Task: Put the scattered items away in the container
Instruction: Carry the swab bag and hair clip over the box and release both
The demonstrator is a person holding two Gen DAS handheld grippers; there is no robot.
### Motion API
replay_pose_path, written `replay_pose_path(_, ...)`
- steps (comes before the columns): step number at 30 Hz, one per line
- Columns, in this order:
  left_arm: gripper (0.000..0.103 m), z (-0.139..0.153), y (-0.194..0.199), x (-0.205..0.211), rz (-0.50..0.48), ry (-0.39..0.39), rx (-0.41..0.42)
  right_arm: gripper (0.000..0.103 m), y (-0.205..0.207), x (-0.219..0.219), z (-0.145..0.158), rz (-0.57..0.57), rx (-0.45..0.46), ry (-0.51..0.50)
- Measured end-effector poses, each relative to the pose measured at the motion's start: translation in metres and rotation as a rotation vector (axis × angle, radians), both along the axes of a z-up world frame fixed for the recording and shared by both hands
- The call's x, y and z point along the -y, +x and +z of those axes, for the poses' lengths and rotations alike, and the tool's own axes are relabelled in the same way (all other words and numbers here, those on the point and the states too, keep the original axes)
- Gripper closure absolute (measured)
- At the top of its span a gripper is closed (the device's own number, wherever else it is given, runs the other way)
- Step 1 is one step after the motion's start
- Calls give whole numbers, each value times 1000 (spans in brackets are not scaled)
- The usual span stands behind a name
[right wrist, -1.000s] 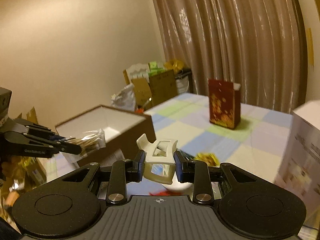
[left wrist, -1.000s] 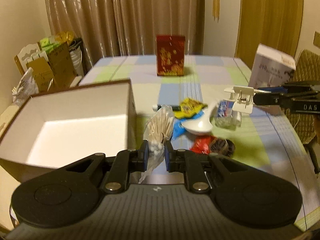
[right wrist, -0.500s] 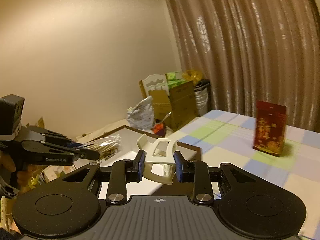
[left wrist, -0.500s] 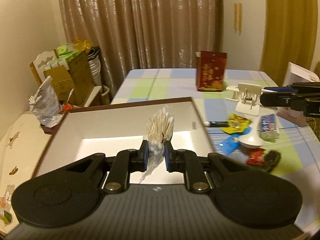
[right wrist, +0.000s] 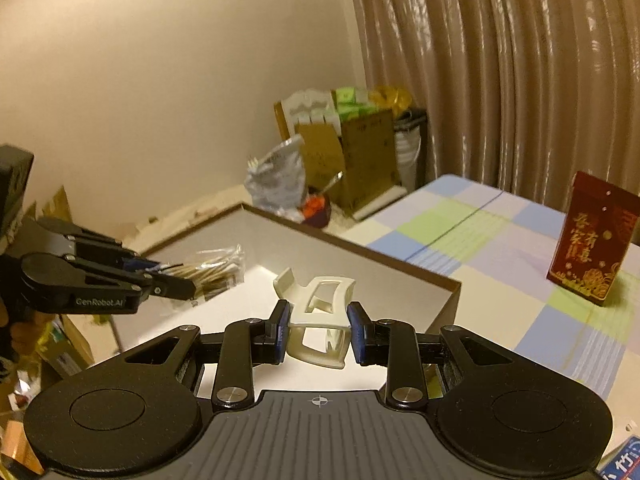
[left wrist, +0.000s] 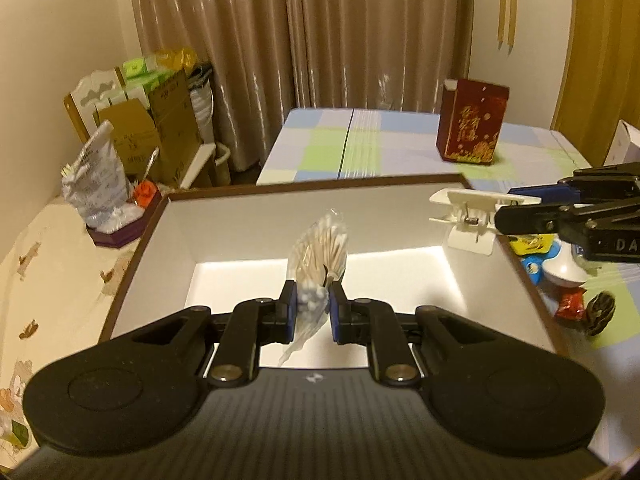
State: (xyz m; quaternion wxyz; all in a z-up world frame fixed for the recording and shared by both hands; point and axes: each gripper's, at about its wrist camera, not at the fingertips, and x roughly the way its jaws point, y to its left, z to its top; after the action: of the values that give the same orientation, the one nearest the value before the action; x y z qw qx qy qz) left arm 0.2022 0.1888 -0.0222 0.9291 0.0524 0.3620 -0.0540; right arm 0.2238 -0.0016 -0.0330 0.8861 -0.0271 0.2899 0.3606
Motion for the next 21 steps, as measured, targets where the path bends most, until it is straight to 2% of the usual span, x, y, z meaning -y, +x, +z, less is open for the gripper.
replay_pose_path(14, 91, -32, 61, -16, -47, 10, -124, 70, 40, -37, -36, 4, -70, -130)
replay_pose_path(21, 91, -43, 80, -16, -67, 10, -148, 70, 53, -47, -43, 1, -93, -171)
